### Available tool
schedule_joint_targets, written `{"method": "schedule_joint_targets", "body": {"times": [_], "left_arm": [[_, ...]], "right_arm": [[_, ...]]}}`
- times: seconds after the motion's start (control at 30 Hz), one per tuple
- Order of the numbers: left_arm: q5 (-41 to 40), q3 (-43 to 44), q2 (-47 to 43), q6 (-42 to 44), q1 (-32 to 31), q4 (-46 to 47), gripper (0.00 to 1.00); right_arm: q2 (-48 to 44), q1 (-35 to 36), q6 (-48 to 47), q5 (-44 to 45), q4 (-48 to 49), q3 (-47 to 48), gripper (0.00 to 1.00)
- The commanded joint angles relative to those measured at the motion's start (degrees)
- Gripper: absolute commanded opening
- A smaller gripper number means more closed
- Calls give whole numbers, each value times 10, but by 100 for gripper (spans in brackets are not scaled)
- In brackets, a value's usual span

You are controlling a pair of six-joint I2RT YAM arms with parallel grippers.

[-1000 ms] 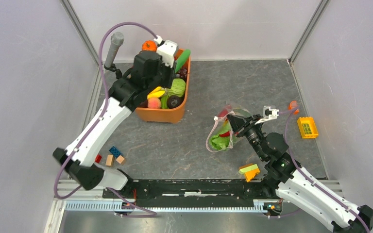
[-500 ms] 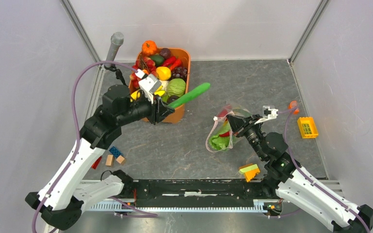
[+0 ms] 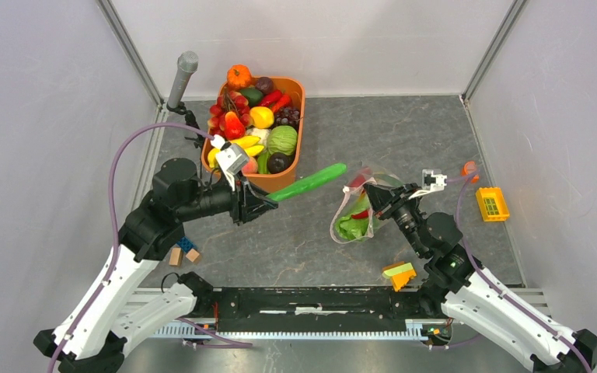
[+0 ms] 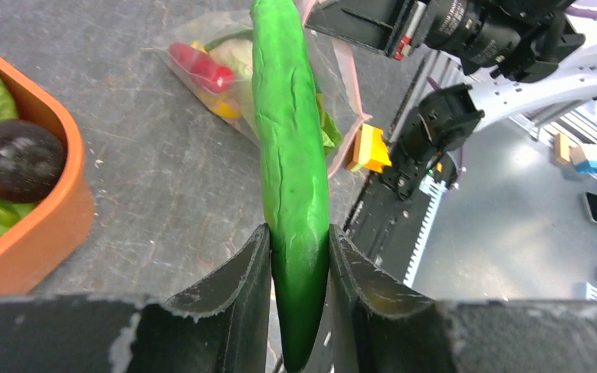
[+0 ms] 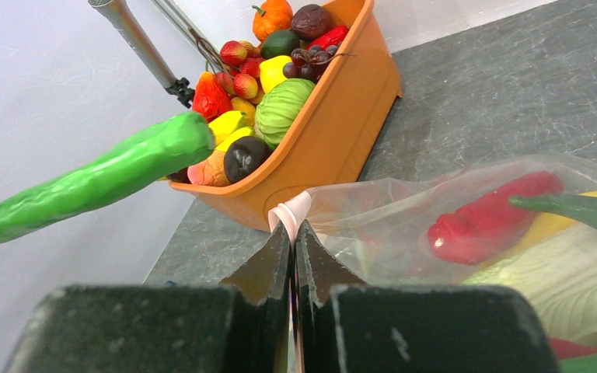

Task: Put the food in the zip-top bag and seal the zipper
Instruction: Place the fake vegetable in the zipper food storage bag.

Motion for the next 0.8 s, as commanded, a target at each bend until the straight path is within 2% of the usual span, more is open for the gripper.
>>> {"method": "schedule_joint_targets", "body": {"times": [0.0, 0.2, 0.4, 0.63, 0.77], "left_arm": [[65, 46, 9, -5, 2, -61, 12], [51, 73, 59, 23, 1, -152, 12], [68, 32, 74, -24, -2, -86, 12], [129, -5, 74, -69, -12, 5, 12], [136, -1, 81, -47, -18, -16, 14]], "right_arm": [[0, 2, 4, 0, 27, 8, 8], [3, 1, 5, -7, 41, 10, 8], [11, 2, 6, -12, 41, 12, 8], [17, 2, 7, -12, 45, 11, 8], [18, 2, 8, -14, 48, 11, 8]]}}
